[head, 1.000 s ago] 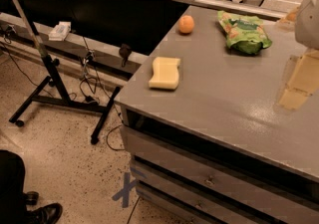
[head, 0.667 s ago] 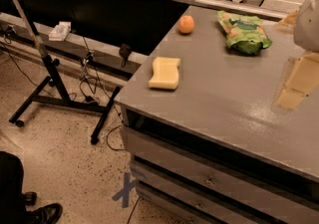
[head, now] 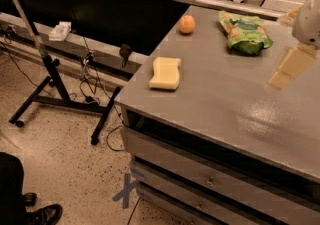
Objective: Move green rice chip bag near sponge
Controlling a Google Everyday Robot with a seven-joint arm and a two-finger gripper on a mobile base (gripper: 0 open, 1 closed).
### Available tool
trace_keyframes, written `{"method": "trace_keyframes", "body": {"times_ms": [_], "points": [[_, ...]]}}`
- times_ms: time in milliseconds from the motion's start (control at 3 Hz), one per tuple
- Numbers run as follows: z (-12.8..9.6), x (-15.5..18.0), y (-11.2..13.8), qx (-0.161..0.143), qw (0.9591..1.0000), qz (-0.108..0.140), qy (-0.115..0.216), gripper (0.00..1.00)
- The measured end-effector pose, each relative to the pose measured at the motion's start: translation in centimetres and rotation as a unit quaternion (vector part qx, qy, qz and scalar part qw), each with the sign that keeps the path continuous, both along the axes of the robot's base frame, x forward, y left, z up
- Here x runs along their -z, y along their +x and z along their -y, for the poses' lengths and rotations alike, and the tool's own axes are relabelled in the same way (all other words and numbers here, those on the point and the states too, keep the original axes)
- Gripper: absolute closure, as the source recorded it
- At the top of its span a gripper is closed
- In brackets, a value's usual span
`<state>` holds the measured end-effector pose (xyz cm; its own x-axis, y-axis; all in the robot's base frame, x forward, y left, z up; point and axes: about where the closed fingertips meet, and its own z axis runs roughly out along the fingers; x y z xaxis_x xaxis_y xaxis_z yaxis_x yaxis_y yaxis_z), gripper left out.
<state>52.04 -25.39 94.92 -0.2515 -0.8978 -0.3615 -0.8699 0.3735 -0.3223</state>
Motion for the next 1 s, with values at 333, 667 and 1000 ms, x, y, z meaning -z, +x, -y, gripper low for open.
{"method": "trace_keyframes", "body": {"times_ms": [333, 667, 1000], "points": [[1.3, 0.4, 5.0, 0.022, 0.9984, 0.047, 0.025, 0.0], [2.5, 1.5, 9.7, 0.055, 0.9937, 0.073, 0.066, 0.0], [3.5, 3.2, 14.5, 0.09, 0.9866, 0.085, 0.106, 0.0]]}}
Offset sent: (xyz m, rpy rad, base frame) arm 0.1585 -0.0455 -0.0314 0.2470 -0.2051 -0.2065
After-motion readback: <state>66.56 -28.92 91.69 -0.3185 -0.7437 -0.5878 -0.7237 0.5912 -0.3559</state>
